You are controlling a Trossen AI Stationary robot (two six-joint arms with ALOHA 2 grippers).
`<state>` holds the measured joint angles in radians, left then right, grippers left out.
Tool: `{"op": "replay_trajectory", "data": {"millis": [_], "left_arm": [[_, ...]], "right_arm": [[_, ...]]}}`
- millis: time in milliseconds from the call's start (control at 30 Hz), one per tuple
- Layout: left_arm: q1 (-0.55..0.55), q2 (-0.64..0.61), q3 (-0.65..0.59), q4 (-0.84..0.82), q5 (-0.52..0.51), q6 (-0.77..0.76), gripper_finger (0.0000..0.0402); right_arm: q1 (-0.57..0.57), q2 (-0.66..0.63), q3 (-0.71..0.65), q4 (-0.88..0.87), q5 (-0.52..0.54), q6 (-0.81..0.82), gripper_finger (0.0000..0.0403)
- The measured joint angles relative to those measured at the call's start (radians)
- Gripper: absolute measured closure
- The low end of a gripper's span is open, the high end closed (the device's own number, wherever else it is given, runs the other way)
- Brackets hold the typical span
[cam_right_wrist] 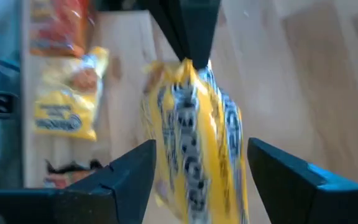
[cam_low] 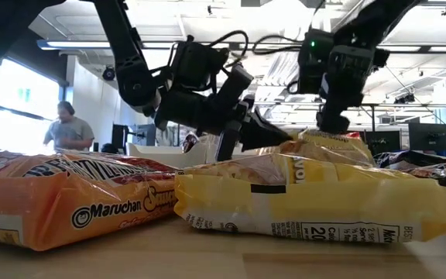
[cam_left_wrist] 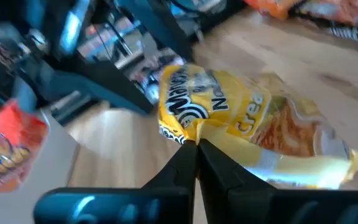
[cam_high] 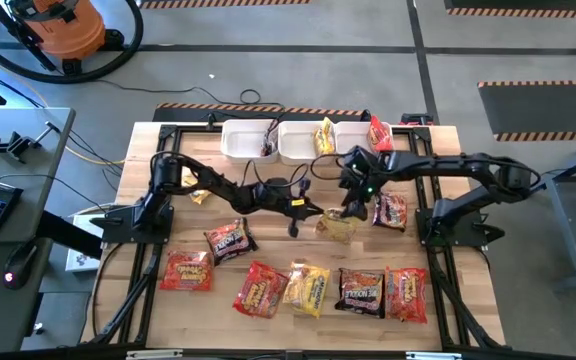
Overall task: Sort Maruchan noodles
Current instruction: Put the yellow noodle into the center white bin
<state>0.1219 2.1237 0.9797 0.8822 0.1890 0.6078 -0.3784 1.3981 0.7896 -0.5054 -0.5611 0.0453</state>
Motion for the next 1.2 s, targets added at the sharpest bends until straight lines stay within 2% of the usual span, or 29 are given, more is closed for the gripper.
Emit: {"op": "replay_trajectory", "data": {"millis": [267,433,567,700,867,1067,1200], "left_arm": [[0.0,-0.03,-0.001,-0.001,-0.002,0.007,0.0401],[0.001,-0.03,-0.001,0.003,-0.014,-0.004,0.0401],[0.01,-0.03,-0.001,0.002,-0.014,-0.049,0.0401],[0.023,-0.035,-0.023,0.021,-0.006,-0.08,0.0401],[0.049,-0.097,-0.106,0.052,0.012,-0.15,0.0392],[0.099,-0.263,-0.269,0.086,0.001,-0.22,0.0387],[0.129,-0.379,-0.43,0.199,-0.003,-0.331,0.0387]], "right_arm": [[-0.011,0.085,-0.052,0.146,-0.186,0.033,0.0155],[0.011,0.122,-0.052,0.18,-0.209,0.048,0.0162],[0.032,0.128,-0.052,0.196,-0.202,0.054,0.0197],[0.046,0.128,-0.052,0.235,-0.198,0.09,0.0257],[0.049,0.128,-0.052,0.277,-0.185,0.112,0.0331],[0.05,0.128,-0.052,0.361,-0.196,0.177,0.0331],[0.047,0.128,-0.021,0.377,-0.195,0.276,0.0324]]}}
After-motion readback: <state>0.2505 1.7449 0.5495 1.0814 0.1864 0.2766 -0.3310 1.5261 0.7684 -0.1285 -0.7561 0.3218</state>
